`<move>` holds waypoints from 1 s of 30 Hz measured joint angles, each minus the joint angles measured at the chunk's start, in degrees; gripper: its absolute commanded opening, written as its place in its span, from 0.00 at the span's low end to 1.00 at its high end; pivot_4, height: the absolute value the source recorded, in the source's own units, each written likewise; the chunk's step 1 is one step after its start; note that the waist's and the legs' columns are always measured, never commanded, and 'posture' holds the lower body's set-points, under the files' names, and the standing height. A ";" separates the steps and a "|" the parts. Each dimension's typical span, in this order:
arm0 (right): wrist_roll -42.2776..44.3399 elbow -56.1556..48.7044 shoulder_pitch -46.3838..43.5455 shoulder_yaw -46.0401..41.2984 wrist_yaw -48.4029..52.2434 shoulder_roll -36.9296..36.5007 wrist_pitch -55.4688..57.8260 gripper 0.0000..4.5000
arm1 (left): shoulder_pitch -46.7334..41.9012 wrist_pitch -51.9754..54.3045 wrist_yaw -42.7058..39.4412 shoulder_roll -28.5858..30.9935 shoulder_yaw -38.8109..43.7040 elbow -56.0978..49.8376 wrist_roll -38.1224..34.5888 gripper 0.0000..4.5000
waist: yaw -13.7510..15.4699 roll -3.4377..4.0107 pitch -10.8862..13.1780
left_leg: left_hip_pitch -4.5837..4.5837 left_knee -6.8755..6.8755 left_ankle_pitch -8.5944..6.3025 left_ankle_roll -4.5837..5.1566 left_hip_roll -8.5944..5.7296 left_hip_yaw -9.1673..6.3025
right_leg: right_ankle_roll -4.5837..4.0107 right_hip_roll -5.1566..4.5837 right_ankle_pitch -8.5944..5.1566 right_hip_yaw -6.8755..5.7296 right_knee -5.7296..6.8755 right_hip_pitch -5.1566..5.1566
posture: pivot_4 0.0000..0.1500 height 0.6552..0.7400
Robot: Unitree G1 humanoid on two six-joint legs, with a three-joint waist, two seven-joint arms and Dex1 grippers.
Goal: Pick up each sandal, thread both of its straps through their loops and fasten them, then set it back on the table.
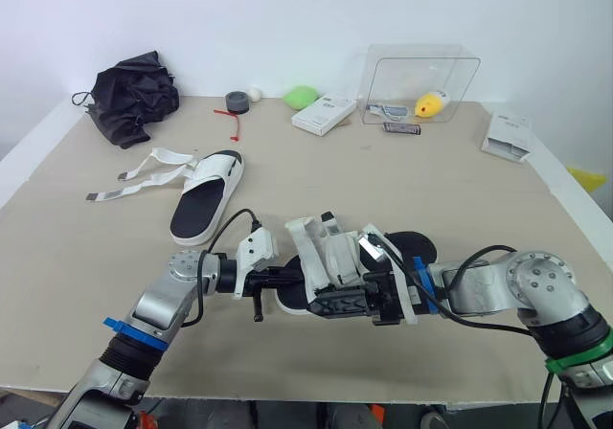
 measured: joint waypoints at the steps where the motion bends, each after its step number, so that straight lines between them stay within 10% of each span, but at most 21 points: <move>1: -0.04 0.12 0.01 0.00 -0.57 0.00 -0.09 0.55 | 0.00 0.00 -0.02 0.00 0.00 0.00 0.00 0.00 | 0.00 0.00 0.00 | 0.00 0.00 0.00 0.00 0.00 0.00 | 0.00 0.00 0.00 0.00 0.00 0.00 | 1.00 1.00; 7: -0.29 1.08 0.38 -0.02 -3.37 0.25 -0.82 0.02 | 0.00 -0.04 -0.22 0.00 0.00 -0.01 0.00 0.00 | 0.01 0.00 0.00 | -0.03 -0.03 0.00 0.00 -0.02 -0.01 | 0.08 -0.01 0.04 -0.03 0.00 -0.01 | 1.00 1.00; 22: -0.22 -4.01 0.87 -2.20 4.51 -1.92 -0.73 0.02 | 0.04 -0.06 -0.51 -0.11 -0.01 -0.10 0.00 0.00 | 0.04 0.00 0.00 | -0.06 -0.09 -0.01 0.01 -0.07 -0.06 | 0.13 -0.08 -0.03 -0.11 -0.03 -0.01 | 1.00 1.00; 30: -0.16 -10.66 0.52 -7.43 14.60 -5.77 -1.57 0.67 | 0.13 -0.07 -0.50 -0.17 -0.02 -0.22 0.00 0.00 | 0.07 0.02 0.03 | -0.06 -0.11 -0.03 0.01 -0.12 -0.10 | 0.26 -0.12 -0.13 -0.15 -0.04 0.00 | 1.00 1.00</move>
